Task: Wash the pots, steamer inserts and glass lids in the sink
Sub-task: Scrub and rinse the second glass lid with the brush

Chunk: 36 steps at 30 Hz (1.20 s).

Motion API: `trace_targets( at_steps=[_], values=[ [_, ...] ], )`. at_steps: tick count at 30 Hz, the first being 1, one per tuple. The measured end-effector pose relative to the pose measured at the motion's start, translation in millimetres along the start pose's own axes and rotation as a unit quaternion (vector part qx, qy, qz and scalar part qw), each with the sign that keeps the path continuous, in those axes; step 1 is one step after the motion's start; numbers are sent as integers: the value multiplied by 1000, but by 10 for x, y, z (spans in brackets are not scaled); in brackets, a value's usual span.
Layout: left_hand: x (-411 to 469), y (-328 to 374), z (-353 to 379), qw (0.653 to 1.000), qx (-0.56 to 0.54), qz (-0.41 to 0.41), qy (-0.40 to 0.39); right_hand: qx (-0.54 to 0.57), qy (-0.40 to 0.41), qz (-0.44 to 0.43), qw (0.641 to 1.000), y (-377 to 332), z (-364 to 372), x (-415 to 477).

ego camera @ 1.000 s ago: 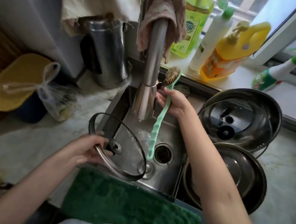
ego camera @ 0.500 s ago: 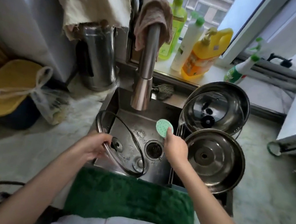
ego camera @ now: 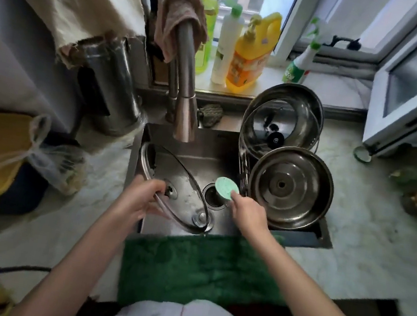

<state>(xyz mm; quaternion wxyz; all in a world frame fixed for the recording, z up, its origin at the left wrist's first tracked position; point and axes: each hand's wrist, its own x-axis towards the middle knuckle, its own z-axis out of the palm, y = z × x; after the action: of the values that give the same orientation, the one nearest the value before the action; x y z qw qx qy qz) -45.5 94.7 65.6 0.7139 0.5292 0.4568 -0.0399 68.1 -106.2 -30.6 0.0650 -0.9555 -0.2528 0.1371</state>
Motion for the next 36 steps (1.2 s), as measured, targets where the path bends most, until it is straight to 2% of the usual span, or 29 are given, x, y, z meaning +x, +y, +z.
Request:
trace_targets(
  at_steps=[1, 2, 4, 6, 8, 10, 12, 14, 17, 21, 25, 28, 30, 32, 34, 35, 36],
  values=[
    [-12, -4, 6, 1000, -11, 6, 1, 47, 64, -18, 997, 46, -31, -49],
    [-26, 7, 27, 1000, -27, 13, 2, 106, 163, -46, 980, 104, -138, -124],
    [-38, -38, 89, 999, -37, 25, 7, 151, 343, -95, 922, 343, -301, -280],
    [-56, -48, 179, 998, -28, 53, 10, 144, 456, -43, 877, 683, -423, -349],
    [-102, -73, 267, 997, -12, 68, 25, 165, 497, 56, 850, 1090, -502, -328],
    [-156, -145, 431, 997, -22, 64, 37, 178, 474, 138, 851, 1562, -530, -267],
    [-240, -206, 578, 996, -53, 55, 40, 164, 408, 204, 874, 2025, -459, -149],
    [-298, -158, 792, 994, -63, 66, 53, 203, 342, 261, 880, 2349, -469, 94],
    [-322, -214, 1096, 991, -81, 65, 88, 224, 234, 290, 901, 2653, -431, 433],
    [-380, -266, 1366, 985, -115, 71, 110, 265, 155, 237, 922, 2773, -383, 727],
    [-462, -268, 1518, 978, -142, 87, 126, 300, 88, 212, 926, 2888, -352, 893],
    [-483, -273, 1562, 974, -153, 95, 139, 246, 54, 199, 947, 2987, -368, 937],
    [-482, -270, 1570, 972, -152, 99, 145, 148, 79, 191, 967, 3013, -502, 959],
    [-464, -267, 1536, 972, -142, 110, 152, 138, 184, 154, 961, 2875, -738, 948],
    [-462, -255, 1484, 971, -132, 114, 163, 229, 268, 77, 933, 2492, -996, 919],
    [-457, -246, 1486, 972, -122, 113, 167, 293, 256, 29, 921, 2269, -1102, 886],
    [-446, -239, 1478, 973, -112, 112, 169, 353, 200, -26, 914, 2015, -1223, 840]
  ],
)
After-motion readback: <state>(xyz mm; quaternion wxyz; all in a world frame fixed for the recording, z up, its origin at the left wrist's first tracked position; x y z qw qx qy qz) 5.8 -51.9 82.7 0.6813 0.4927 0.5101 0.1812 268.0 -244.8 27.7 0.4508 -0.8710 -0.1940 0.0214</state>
